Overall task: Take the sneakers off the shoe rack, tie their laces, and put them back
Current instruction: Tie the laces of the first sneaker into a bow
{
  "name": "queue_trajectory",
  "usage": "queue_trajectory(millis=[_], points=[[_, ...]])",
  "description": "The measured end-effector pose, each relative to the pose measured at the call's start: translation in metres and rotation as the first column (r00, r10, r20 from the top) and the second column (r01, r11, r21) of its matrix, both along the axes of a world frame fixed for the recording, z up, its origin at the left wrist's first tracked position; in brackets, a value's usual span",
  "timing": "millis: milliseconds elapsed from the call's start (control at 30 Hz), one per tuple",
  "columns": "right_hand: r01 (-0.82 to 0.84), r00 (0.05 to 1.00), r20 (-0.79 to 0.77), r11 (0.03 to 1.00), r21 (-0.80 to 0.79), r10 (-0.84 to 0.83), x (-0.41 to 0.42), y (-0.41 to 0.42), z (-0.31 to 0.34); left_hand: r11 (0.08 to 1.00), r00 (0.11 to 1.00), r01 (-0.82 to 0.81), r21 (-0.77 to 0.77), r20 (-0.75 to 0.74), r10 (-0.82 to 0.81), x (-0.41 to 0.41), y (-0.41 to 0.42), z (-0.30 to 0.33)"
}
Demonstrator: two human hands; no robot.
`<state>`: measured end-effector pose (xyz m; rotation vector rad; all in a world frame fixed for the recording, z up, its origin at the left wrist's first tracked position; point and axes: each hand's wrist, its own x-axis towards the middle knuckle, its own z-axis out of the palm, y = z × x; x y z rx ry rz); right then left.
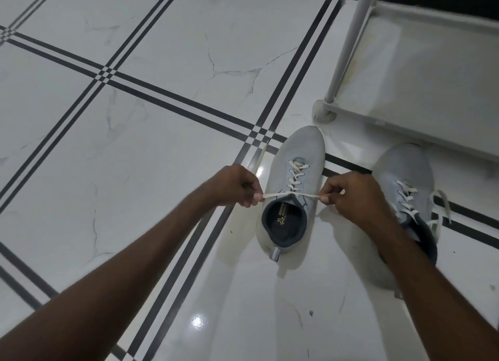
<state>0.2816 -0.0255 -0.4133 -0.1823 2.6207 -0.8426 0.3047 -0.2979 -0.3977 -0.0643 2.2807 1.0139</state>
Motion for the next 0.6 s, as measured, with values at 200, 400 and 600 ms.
queue_trajectory(millis=[200, 400, 600], points=[[-0.112, 0.889, 0.391, 0.941, -0.319, 0.238, -0.024, 0.015, 0.041, 0.895, 0.968, -0.189, 0.403, 0.227, 0.102, 0.000, -0.023, 0.024], [0.120, 0.899, 0.390, 0.742, -0.659, 0.201, -0.019, 0.003, 0.040, 0.697, 0.946, -0.322, 0.640, 0.236, 0.220, -0.008, 0.008, 0.021], [0.441, 0.887, 0.442, 0.522, -0.730, -0.131, -0.003, -0.037, 0.021, 0.679, 0.887, -0.451, 0.579, 0.211, 0.410, -0.021, 0.043, 0.005]])
